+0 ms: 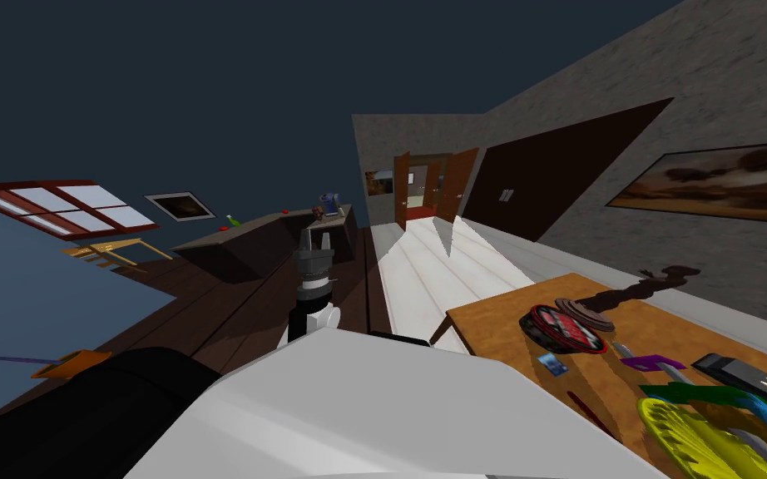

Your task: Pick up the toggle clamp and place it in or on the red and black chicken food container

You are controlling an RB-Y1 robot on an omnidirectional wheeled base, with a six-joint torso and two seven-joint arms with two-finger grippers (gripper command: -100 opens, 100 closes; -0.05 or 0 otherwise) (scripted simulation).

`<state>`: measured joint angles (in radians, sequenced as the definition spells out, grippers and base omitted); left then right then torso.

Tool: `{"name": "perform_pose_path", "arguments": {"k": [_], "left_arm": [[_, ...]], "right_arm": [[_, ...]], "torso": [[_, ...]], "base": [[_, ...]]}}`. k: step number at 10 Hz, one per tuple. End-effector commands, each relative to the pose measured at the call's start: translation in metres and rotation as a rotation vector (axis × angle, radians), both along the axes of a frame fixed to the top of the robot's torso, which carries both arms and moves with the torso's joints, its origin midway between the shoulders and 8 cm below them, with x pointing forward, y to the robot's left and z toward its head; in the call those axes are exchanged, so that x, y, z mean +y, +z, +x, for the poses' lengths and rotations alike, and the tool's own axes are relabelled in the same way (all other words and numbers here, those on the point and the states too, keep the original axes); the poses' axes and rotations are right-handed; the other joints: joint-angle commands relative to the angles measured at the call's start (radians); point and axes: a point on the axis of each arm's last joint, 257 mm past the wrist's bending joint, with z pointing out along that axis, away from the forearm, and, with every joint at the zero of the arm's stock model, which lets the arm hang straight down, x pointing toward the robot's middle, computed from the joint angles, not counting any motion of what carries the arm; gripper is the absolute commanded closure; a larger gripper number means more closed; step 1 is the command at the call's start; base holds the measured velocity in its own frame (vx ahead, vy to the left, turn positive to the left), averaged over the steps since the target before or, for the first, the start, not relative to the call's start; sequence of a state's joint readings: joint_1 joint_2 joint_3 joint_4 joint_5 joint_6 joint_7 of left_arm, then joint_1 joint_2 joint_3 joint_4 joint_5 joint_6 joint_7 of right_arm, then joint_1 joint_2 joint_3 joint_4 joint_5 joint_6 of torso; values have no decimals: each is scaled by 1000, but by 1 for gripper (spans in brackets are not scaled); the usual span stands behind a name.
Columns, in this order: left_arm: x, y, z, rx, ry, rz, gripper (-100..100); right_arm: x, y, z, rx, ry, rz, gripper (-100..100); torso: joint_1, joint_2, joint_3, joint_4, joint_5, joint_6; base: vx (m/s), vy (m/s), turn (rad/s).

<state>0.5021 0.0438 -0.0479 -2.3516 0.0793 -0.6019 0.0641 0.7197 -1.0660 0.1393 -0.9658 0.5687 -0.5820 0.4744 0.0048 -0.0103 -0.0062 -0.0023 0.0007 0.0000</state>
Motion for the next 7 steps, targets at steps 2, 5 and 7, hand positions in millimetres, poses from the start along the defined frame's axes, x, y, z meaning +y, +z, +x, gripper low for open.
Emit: {"name": "perform_pose_path", "arguments": {"k": [2,5,7], "left_arm": [[0,0,0,0,0,0,0],[0,0,0,0,0,0,0],[0,0,0,0,0,0,0]], "right_arm": [[-21,20,-5,14,-9,-13,100],[-43,43,-4,21,-22,-31,100],[-60,61,4,15,-33,-48,100]], "torso": [[-1,0,0,0,0,0],[-1,0,0,0,0,-1],[-3,1,1,1,-1,-1]], "base": [[94,62,42],[93,45,49],[67,10,75]]}}
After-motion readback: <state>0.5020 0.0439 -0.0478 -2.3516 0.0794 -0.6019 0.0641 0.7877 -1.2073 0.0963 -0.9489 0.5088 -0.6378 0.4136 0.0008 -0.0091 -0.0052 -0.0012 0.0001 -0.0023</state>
